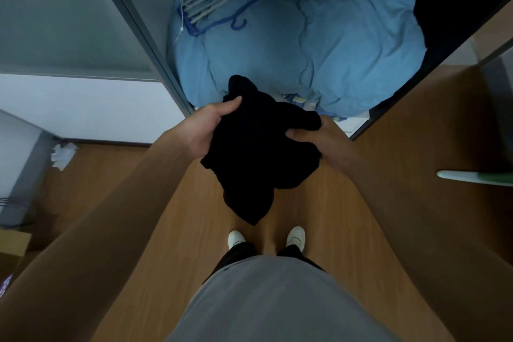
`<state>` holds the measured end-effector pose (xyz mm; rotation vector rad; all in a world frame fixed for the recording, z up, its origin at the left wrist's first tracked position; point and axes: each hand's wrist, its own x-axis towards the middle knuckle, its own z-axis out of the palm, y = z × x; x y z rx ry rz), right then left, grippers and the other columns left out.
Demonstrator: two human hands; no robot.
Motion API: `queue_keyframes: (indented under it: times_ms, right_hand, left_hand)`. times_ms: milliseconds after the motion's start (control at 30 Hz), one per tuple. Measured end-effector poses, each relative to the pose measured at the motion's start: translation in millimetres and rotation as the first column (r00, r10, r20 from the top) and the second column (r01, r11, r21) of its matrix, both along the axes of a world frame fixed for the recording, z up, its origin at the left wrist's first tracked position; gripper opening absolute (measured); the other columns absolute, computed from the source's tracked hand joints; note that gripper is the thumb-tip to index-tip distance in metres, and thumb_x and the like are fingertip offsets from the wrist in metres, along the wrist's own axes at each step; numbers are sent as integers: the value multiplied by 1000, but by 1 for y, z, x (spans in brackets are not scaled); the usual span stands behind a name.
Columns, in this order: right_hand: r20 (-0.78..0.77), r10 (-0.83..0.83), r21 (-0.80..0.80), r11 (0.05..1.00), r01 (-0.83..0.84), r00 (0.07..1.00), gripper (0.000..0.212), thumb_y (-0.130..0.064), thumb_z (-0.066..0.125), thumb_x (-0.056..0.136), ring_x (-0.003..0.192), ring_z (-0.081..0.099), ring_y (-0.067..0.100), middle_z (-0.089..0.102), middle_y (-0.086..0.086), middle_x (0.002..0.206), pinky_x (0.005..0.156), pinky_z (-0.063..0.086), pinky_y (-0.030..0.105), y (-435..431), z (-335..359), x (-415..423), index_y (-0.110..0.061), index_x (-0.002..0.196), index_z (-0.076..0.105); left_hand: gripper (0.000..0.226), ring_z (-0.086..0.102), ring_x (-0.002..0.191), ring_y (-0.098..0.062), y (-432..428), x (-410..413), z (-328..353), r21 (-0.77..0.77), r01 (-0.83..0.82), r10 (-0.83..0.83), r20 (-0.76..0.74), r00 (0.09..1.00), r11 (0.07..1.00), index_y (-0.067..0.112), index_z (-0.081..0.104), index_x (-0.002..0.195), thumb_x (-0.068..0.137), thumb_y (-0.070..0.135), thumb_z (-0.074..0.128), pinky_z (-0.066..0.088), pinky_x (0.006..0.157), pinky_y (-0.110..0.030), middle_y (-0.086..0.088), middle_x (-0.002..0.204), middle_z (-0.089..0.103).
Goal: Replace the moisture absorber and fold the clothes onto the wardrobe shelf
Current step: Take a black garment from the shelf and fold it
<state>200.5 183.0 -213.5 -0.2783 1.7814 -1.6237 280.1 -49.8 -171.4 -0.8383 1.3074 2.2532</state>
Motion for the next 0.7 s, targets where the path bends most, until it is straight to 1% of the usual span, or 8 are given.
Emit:
queue_keyframes:
  times_ms: [67, 133, 267, 367, 467, 533, 600, 700]
  right_hand:
    - [5, 28, -68, 997, -28, 1000, 5, -27, 77, 75, 82, 71, 12, 74, -4, 81, 77, 53, 26, -3, 0, 5, -30, 79, 77]
    - [32, 77, -140, 988, -72, 996, 9, -25, 75, 79, 82, 70, 8, 73, -7, 82, 73, 52, 20, -6, 1, 12, -32, 85, 77]
    - [18, 98, -98, 991, -96, 995, 45, -31, 81, 74, 110, 68, 17, 74, 0, 114, 94, 54, 30, -14, 4, 20, -25, 117, 69]
    - [-3, 68, -78, 995, -68, 998, 43, -38, 83, 71, 110, 68, 12, 74, -6, 116, 96, 54, 29, -21, 7, 24, -37, 112, 70]
    - [91, 23, -153, 988, -9, 996, 33, -35, 82, 73, 108, 69, 10, 74, -11, 113, 90, 56, 25, -27, 11, 28, -45, 103, 73]
    - [188, -44, -185, 980, 79, 981, 40, -31, 82, 74, 107, 70, 15, 75, -4, 112, 88, 57, 29, -32, 13, 30, -33, 112, 71]
    - [264, -132, -163, 970, 179, 955, 47, -25, 81, 78, 106, 71, 22, 75, 5, 113, 92, 57, 39, -37, 18, 29, -17, 122, 67]
    - [374, -251, -81, 950, 301, 893, 45, -22, 78, 83, 105, 71, 27, 74, 12, 113, 98, 54, 47, -39, 28, 24, -9, 124, 66]
  left_hand:
    - [44, 74, 94, -23, 0, 0, 0, 10, 12, -12, 0, 1000, 1000, 7, 63, 124, 95, 39, 62, 60, 70, -29, -9, 104, 76]
    - [42, 74, 96, -24, 1, -1, 0, 25, 20, -19, -5, 1000, 999, 7, 65, 121, 94, 39, 62, 59, 73, -30, -10, 106, 76]
    - [41, 73, 96, -25, -5, -4, 1, 43, 46, -47, 3, 999, 998, 7, 66, 119, 94, 40, 61, 59, 77, -33, -11, 106, 74]
    - [43, 72, 99, -25, -10, -6, 2, 25, 36, -36, -7, 999, 999, 6, 65, 123, 95, 39, 59, 58, 79, -32, -12, 110, 73]
    - [40, 71, 105, -25, -13, -6, -4, 41, -89, 92, -83, 992, 995, 8, 74, 113, 94, 42, 62, 58, 84, -33, -11, 114, 74]
    - [54, 65, 116, -25, -16, 0, -16, 104, -132, 147, -151, 978, 986, 10, 74, 114, 89, 56, 63, 57, 91, -37, -12, 122, 69]
    - [72, 61, 123, -26, -19, 12, -36, 212, -138, 175, -169, 970, 968, 15, 73, 119, 81, 74, 59, 55, 95, -41, -11, 129, 66]
    - [80, 57, 129, -26, -13, 38, -67, 329, -95, 151, -149, 977, 939, 24, 67, 129, 71, 80, 63, 46, 107, -45, -4, 140, 60]
